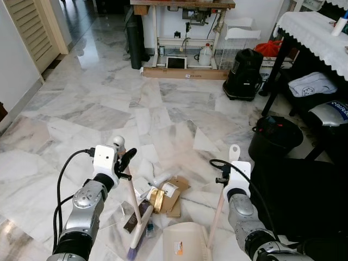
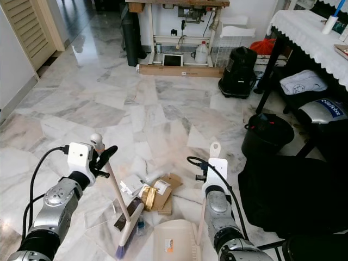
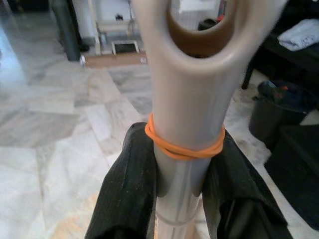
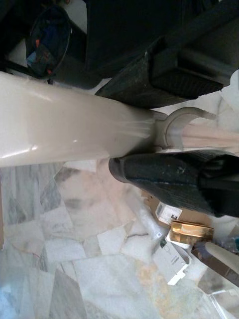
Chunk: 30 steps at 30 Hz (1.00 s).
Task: Sweep floor
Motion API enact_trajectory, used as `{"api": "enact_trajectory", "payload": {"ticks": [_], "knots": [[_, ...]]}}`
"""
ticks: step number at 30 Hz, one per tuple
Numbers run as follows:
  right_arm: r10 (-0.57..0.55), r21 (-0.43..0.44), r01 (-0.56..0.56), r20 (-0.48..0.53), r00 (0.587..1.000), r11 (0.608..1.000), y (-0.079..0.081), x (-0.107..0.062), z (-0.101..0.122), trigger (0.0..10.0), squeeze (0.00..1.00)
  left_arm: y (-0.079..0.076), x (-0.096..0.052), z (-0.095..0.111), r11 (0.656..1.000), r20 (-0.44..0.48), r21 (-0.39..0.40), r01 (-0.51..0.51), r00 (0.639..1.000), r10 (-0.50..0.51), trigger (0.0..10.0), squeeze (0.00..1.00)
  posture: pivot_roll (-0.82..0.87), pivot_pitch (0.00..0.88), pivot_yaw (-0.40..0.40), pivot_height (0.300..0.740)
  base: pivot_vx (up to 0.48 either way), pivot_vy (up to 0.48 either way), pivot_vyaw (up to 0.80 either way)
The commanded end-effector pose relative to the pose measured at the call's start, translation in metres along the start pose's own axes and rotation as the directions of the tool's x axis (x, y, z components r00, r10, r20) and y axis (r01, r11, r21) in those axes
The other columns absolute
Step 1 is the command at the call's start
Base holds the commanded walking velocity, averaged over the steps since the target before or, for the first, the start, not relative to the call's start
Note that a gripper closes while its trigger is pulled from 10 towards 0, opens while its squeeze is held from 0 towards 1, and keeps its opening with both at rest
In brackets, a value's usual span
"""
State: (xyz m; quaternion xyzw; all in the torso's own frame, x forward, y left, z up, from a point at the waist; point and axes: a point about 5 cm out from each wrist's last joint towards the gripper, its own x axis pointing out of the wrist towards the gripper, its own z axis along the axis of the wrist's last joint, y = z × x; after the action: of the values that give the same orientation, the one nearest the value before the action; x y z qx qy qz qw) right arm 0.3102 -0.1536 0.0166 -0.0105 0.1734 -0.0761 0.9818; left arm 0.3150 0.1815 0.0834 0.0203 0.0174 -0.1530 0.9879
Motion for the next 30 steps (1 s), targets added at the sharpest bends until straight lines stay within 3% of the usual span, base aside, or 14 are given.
{"api": "enact_trajectory", "payload": {"ticks": [1,16,23,26,30], "knots": [[-0.022,-0.003,0.022,-0.005,1.000,1.000,-0.004,-0.001,-0.003,10.0,0.00,0.000,-0.004,-0.005,0.998,-0.034,-0.065,0.021,0.999,-0.023,10.0,0.00,0.05,0.059,-0.028,0.740,0.000,0.000,0.00],[-0.022,-0.002,0.022,-0.010,1.000,1.000,-0.003,-0.001,-0.004,10.0,0.00,0.020,-0.003,0.007,0.961,0.002,-0.276,-0.035,0.999,0.037,10.0,0.00,0.06,0.070,-0.032,0.740,0.000,0.000,0.00],[-0.028,-0.005,0.028,-0.008,1.000,1.000,-0.004,-0.001,-0.004,10.0,0.00,0.018,-0.003,0.014,0.957,0.018,-0.291,-0.006,1.000,0.012,10.0,0.00,0.07,0.077,-0.035,0.740,0.000,0.000,0.00],[-0.027,-0.006,0.027,-0.008,1.000,1.000,-0.004,-0.001,-0.004,10.0,0.00,0.023,-0.002,0.024,0.966,0.057,-0.255,-0.044,0.997,0.061,10.0,0.00,0.07,0.078,-0.036,0.740,0.000,0.000,0.00],[-0.024,-0.007,0.024,-0.010,1.000,1.000,-0.003,-0.002,-0.004,10.0,0.00,0.023,-0.001,0.037,0.985,0.108,-0.171,-0.029,0.993,0.048,10.0,0.00,0.07,0.078,-0.036,0.740,0.000,0.000,0.00]]}}
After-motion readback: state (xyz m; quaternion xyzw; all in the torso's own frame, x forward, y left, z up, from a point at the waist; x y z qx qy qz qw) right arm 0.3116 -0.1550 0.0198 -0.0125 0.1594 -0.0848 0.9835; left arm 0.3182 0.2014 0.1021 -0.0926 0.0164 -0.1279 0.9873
